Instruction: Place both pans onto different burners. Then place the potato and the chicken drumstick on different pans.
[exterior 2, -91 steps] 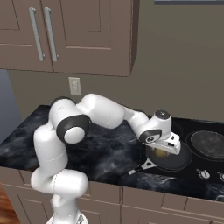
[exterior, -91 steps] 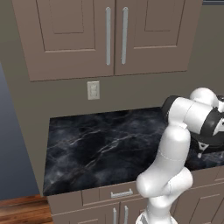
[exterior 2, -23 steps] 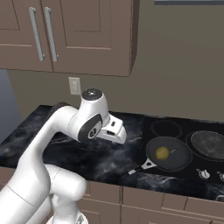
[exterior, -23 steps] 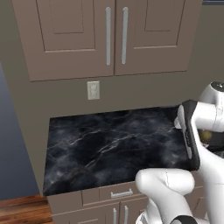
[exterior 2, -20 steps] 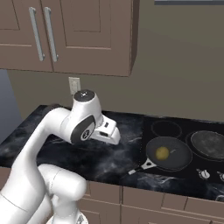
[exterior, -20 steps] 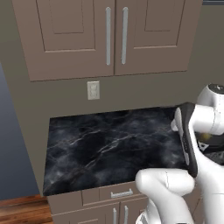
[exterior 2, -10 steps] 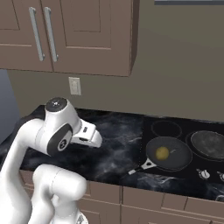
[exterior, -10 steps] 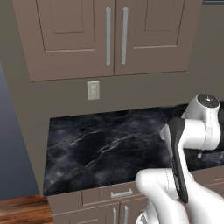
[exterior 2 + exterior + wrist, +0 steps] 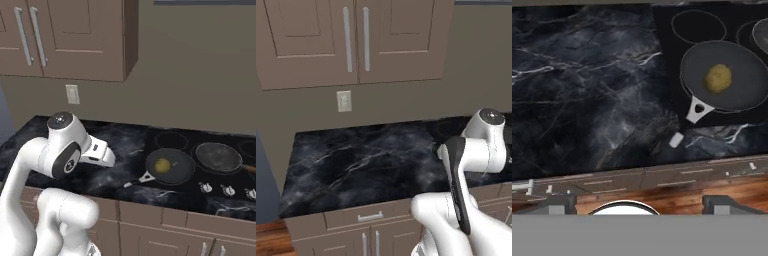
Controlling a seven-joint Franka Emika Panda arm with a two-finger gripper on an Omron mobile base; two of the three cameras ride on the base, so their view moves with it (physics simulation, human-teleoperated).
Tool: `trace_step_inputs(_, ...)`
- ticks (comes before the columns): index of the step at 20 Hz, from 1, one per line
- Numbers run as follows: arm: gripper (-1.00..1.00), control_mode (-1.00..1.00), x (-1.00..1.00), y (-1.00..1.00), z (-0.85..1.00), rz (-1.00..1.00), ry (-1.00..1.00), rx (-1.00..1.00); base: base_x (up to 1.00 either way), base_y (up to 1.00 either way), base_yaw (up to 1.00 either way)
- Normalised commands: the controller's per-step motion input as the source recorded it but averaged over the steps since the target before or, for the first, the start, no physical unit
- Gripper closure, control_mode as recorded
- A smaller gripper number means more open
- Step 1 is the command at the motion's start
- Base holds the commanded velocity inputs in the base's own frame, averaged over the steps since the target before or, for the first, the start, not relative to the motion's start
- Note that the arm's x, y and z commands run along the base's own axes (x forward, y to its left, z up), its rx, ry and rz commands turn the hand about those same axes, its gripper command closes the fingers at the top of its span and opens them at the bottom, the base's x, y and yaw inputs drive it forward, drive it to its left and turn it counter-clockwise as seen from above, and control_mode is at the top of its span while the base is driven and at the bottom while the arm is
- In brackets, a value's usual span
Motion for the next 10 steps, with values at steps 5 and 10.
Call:
trace_step_inputs(5, -1.0, 1.0, 0.0, 0.0, 0.0, 0.0, 0.0, 0.0, -0.86, -0.89, 0.0)
trace_step_inputs(10, -1.0, 1.0, 0.0, 0.0, 0.0, 0.0, 0.0, 0.0, -0.65, -0.89, 0.0)
